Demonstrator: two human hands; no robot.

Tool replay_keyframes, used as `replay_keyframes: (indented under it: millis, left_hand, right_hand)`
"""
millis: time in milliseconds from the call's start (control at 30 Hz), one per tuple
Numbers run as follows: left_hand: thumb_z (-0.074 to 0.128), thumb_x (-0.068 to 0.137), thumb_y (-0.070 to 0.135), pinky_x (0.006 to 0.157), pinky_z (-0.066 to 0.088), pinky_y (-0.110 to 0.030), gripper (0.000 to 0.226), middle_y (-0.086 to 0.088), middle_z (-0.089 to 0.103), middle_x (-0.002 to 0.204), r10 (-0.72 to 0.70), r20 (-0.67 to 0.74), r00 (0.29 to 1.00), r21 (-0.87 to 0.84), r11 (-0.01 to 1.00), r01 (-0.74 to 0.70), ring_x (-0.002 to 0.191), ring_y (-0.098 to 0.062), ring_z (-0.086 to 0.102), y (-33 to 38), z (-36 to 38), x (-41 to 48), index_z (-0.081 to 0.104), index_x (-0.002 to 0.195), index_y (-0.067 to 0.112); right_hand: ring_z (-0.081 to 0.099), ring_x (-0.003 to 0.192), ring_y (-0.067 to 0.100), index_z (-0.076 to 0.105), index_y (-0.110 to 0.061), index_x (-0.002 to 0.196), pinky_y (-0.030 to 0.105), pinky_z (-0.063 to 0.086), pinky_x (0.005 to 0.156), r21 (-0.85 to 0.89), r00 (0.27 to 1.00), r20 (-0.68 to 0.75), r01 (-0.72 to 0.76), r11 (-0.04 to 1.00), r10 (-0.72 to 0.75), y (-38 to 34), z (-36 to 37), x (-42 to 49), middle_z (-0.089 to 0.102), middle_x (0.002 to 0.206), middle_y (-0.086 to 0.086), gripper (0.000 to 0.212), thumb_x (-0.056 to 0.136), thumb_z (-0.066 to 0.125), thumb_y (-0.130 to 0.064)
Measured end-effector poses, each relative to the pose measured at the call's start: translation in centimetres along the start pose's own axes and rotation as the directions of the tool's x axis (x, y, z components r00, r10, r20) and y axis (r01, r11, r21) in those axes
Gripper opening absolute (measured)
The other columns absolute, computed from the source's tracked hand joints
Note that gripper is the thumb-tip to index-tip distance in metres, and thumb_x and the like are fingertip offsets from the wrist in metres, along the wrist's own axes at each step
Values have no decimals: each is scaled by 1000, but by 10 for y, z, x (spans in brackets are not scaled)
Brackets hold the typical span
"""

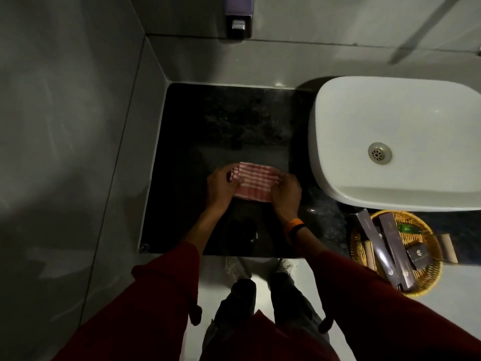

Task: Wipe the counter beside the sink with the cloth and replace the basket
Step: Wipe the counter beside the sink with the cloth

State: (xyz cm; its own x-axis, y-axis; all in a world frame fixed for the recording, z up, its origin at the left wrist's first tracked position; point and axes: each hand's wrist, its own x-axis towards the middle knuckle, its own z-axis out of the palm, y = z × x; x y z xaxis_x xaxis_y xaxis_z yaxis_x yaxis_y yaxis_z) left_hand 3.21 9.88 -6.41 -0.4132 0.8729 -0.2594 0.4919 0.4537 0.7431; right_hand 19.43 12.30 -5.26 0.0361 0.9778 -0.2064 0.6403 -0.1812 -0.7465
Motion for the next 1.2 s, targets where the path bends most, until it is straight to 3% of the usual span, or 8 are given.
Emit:
replay_keyframes:
  millis: [200,333,533,700,800,967,1100,1200]
  left_hand:
    - [67,90,6,101,46,-29,38,-16,66,127,77,-114,990,19,997,-75,117,-28,63,14,-16,57,65,129,7]
    - [63,92,5,100,43,-28,41,-19,62,128,84,-107,991,77,994,-76,119,-31,60,13,-16,94,62,133,11]
    - [53,99,13,104,42,-33,43,-18,47,139,69,-73,995,165,985,-56,123,-33,53,3,-9,96,53,142,15]
    - [56,95,21,112,40,-48,51,-13,43,149,300,-100,949,427,874,-231,136,-35,41,10,-9,50,47,145,17]
    - [59,95,28,113,40,-52,51,-18,46,149,431,-57,900,492,797,-351,139,-39,42,26,6,4,50,142,12]
    - [48,97,36,117,36,-45,58,-12,43,154,517,32,855,403,777,-484,142,-31,40,55,54,-83,39,151,16]
    - [42,99,40,113,42,-45,56,-17,51,144,446,61,893,271,854,-445,133,-33,49,81,106,-135,46,147,12]
    - [53,100,36,105,47,-41,51,-16,52,138,347,107,932,161,919,-360,126,-31,54,103,147,-172,48,145,12]
  right_hand:
    - [65,116,37,70,5,120,40,48,109,-7,996,51,71,997,-70,-33,29,72,71,119,25,50,79,44,17]
    - [68,114,35,71,1,121,42,52,107,-40,994,64,90,995,-87,-43,41,107,73,119,22,52,80,42,13]
    - [54,126,39,63,5,128,40,40,112,-178,986,126,129,976,-108,-37,38,102,58,137,25,37,96,46,2]
    - [49,135,40,55,3,138,44,40,117,-212,943,97,333,919,-319,-33,5,49,51,145,25,44,95,53,-3]
    - [57,129,44,60,1,134,50,50,109,-313,889,86,452,835,-449,-15,-18,14,57,141,27,46,89,63,-3]
    - [54,134,37,63,-9,132,49,50,107,-368,847,115,521,770,-518,38,-73,-36,55,145,19,40,91,64,-10]
    - [54,135,32,65,-10,131,45,45,114,-313,850,58,514,799,-524,87,-131,-60,57,143,16,35,97,59,-12]
    - [56,132,29,66,-9,130,42,44,115,-295,847,-7,506,810,-532,125,-182,-67,60,140,14,34,96,61,-10]
